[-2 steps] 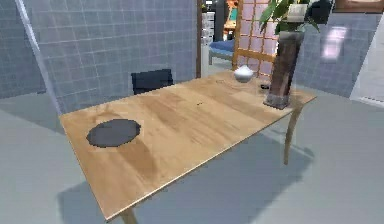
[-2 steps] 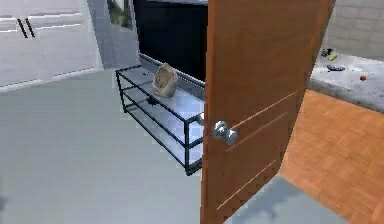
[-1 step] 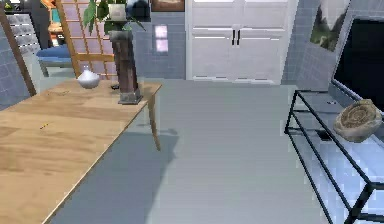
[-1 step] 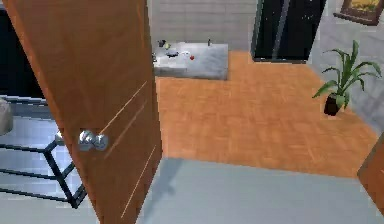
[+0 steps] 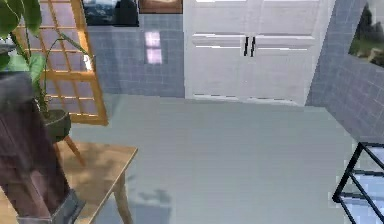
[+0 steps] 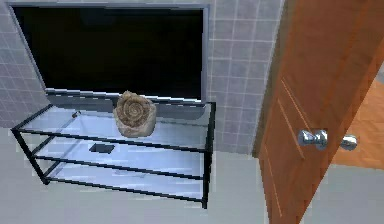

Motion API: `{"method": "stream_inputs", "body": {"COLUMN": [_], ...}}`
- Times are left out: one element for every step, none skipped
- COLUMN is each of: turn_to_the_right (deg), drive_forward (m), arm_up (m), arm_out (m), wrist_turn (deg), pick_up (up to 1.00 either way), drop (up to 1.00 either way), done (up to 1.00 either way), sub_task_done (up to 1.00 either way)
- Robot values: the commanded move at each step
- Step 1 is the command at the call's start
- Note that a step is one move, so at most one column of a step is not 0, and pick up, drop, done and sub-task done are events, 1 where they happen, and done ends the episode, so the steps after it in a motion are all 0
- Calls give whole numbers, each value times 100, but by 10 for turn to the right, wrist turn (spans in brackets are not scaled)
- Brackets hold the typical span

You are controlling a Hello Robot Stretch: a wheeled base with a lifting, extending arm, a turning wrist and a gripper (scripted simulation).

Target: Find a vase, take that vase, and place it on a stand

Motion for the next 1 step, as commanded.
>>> {"method": "stream_inputs", "body": {"turn_to_the_right": [30], "drive_forward": [0], "arm_up": [0], "arm_out": [0], "wrist_turn": [0], "pick_up": [0], "drop": [0], "done": [0], "sub_task_done": [0]}}
